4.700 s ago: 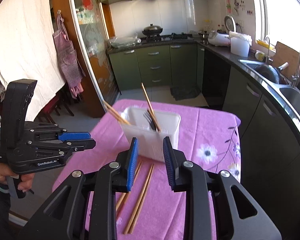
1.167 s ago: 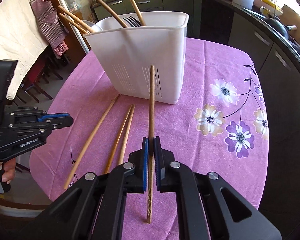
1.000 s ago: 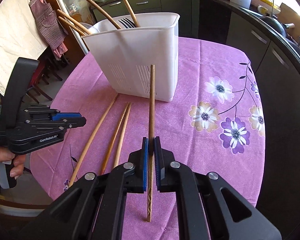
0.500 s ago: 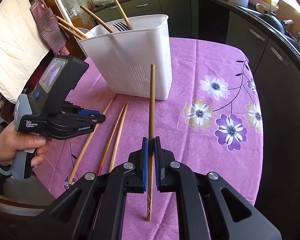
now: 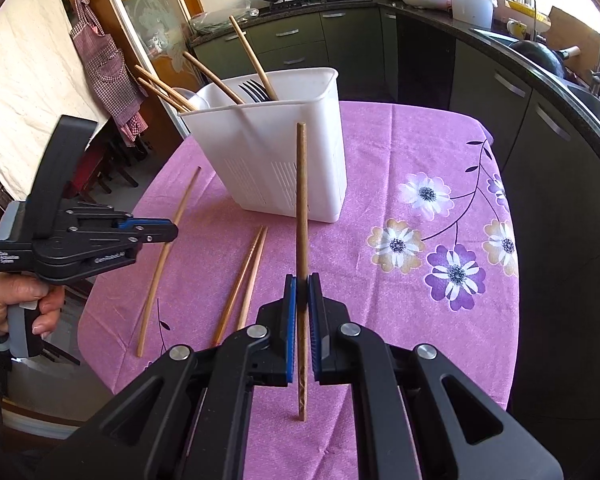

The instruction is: Organize utensils

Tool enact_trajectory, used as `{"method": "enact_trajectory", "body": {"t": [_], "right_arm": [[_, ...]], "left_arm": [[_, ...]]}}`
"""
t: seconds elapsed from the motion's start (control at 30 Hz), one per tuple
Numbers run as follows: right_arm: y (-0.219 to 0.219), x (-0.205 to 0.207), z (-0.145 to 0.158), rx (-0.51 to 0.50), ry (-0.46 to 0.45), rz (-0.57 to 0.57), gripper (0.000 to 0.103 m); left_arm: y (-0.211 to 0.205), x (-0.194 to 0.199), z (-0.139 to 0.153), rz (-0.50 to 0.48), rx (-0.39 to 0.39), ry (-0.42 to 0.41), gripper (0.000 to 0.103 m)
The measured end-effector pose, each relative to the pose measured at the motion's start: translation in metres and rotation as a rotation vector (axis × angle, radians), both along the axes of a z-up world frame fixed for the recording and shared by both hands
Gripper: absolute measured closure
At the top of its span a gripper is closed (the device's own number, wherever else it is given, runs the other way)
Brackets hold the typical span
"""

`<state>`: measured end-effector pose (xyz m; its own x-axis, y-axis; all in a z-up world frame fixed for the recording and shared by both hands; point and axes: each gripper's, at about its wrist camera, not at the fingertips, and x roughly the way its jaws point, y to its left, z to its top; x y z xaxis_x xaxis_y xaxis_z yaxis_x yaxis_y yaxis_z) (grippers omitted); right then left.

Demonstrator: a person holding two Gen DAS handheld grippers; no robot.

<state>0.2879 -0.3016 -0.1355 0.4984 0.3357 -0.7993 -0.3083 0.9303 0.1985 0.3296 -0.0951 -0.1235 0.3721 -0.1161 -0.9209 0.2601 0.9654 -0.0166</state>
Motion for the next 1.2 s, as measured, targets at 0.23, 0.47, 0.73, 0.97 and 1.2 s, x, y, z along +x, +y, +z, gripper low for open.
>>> {"method": "enact_trajectory", "body": {"t": [0.23, 0.47, 0.73, 0.97, 1.2], "right_arm": [[0.002, -0.014, 0.014, -0.012, -0.039, -0.001, 0.096], [0.003, -0.028, 0.017, -0.025, -0.063, 0.004, 0.096], [-0.001, -0.04, 0.02, -0.032, -0.077, 0.001, 0.096], [-0.001, -0.043, 0.02, -0.036, -0.081, 0.002, 0.096], [0.003, -0.042, 0.021, -0.04, -0.08, 0.014, 0.096]], "left_arm": [[0.017, -0.04, 0.053, -0.038, -0.053, -0.158, 0.097], [0.013, -0.077, 0.065, -0.084, -0.037, -0.248, 0.097], [0.01, -0.099, 0.068, -0.104, -0.036, -0.292, 0.097], [0.012, -0.104, 0.07, -0.101, -0.037, -0.299, 0.097], [0.018, -0.103, 0.074, -0.095, -0.047, -0.302, 0.097]]}}
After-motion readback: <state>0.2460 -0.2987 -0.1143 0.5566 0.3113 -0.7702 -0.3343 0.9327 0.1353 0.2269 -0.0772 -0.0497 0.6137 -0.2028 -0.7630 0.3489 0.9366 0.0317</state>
